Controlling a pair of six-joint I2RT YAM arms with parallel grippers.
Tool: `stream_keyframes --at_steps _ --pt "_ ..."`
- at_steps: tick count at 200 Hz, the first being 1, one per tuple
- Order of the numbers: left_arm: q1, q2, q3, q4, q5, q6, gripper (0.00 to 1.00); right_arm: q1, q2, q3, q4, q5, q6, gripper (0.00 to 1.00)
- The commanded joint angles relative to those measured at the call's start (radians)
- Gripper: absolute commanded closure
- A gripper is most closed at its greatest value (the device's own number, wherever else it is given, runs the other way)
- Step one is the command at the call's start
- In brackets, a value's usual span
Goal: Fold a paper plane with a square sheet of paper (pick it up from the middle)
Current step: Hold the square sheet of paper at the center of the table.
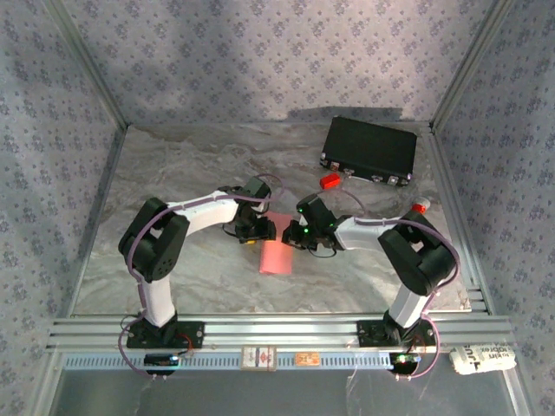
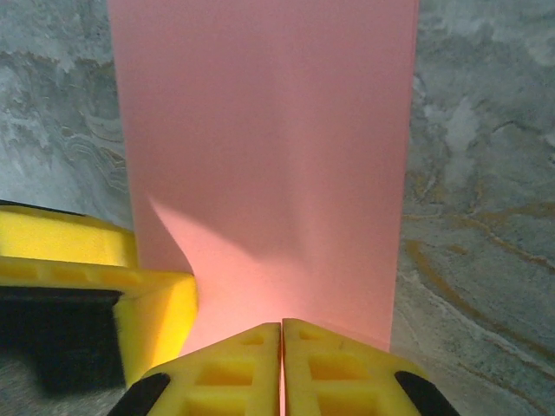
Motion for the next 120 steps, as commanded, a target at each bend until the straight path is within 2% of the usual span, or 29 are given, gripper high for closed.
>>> stream_keyframes --at_steps 1,65,120 --pt "-0.022 0.093 -0.017 0.105 0.001 0.010 0.44 0.005 0.015 0.012 -0.004 -0.017 -0.007 0.89" --pt "-0.026 0.086 -0.007 0.103 0.005 0.005 0.44 -0.009 0.060 -0.015 -0.127 0.019 -0.088 0.91" --pt "-0.020 -0.059 0.003 0.112 0.009 -0.036 0.39 -0.063 0.067 0.025 -0.259 0.003 -0.256 0.91"
